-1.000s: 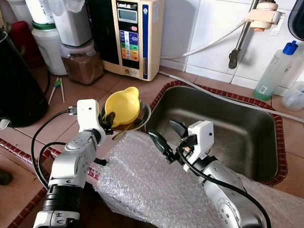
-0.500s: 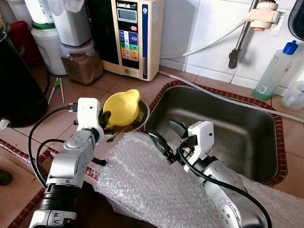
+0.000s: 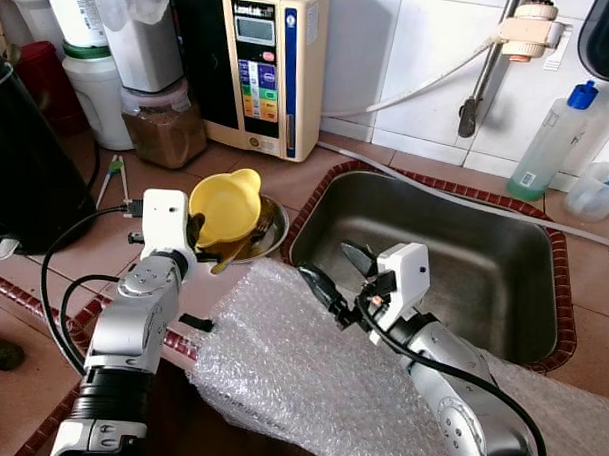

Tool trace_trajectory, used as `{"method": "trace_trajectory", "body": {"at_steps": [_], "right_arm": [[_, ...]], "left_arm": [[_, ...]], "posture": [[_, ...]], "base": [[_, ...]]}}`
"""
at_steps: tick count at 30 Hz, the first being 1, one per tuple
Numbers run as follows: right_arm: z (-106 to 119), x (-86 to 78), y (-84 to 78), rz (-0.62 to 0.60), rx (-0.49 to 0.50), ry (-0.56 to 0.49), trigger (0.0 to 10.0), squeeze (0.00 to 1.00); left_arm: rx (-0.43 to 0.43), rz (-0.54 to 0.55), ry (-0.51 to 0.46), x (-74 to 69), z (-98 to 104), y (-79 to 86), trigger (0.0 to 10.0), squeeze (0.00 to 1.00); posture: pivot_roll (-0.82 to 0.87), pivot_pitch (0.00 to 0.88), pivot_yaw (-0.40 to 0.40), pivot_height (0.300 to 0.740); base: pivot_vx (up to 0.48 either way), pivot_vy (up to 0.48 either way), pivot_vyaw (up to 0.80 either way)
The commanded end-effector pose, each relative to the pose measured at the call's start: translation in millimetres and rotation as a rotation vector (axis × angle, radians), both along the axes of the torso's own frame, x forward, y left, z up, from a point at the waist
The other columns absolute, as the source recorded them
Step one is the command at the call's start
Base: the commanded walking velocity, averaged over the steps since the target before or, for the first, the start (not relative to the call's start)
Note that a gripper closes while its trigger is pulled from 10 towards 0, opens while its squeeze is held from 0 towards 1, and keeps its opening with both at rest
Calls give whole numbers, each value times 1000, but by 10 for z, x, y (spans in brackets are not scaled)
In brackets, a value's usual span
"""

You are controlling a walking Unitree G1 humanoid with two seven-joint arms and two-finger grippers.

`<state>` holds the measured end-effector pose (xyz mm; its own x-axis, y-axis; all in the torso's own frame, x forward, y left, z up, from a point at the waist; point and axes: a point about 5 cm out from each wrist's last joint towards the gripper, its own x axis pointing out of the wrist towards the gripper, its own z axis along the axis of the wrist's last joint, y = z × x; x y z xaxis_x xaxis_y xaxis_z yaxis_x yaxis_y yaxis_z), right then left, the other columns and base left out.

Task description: Kitchen organization

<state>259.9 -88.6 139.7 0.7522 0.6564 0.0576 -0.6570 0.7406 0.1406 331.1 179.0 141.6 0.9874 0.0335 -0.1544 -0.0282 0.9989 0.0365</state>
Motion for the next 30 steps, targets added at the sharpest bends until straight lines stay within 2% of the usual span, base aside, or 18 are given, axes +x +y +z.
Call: {"method": "trace_trajectory", "body": {"at_steps": [1, 7, 11, 13, 15, 22, 23, 26, 28, 30], "right_arm": [[-8, 11, -26, -8, -5, 8, 10000, 0], [3, 23, -49, -32, -2, 1, 10000, 0], [26, 51, -81, -62, 16, -1, 10000, 0], [68, 80, -104, -90, 75, 15, 10000, 0], [141, 133, -143, -126, 176, 44, 10000, 0], [200, 182, -166, -135, 275, 77, 10000, 0], [217, 201, -169, -140, 317, 96, 10000, 0], [221, 220, -163, -145, 324, 107, 10000, 0], [224, 244, -149, -151, 327, 114, 10000, 0], [220, 267, -149, -165, 324, 118, 10000, 0]], "left_arm": [[4, -13, -76, -2, 122, -56, 0, 0], [-31, -56, -151, -30, 176, -178, 0, 0], [-3, -103, -182, -55, 171, -262, 0, 0], [46, -152, -208, -74, 161, -338, 0, 0], [102, -234, -242, -109, 150, -469, 0, 0], [145, -370, -272, -152, 123, -676, 0, 0], [177, -435, -290, -177, 112, -781, 0, 0], [186, -500, -317, -204, 119, -892, 0, 0], [205, -588, -354, -259, 134, -1020, 0, 0], [210, -617, -364, -285, 130, -1065, 0, 0]], "posture": [[-57, 0, 43, 740], [-60, 0, 42, 740], [-60, 0, 42, 740], [-66, 0, 43, 740], [-67, 0, 44, 740], [-65, 0, 38, 740], [-65, 0, 38, 740], [-66, 0, 36, 740], [-68, 0, 38, 740], [-68, 0, 38, 740]], "base": [[0, 0, 0], [0, 0, 0], [0, 0, 0], [0, 0, 0], [0, 0, 0], [0, 0, 0], [0, 0, 0], [0, 0, 0], [0, 0, 0], [0, 0, 0]]}}
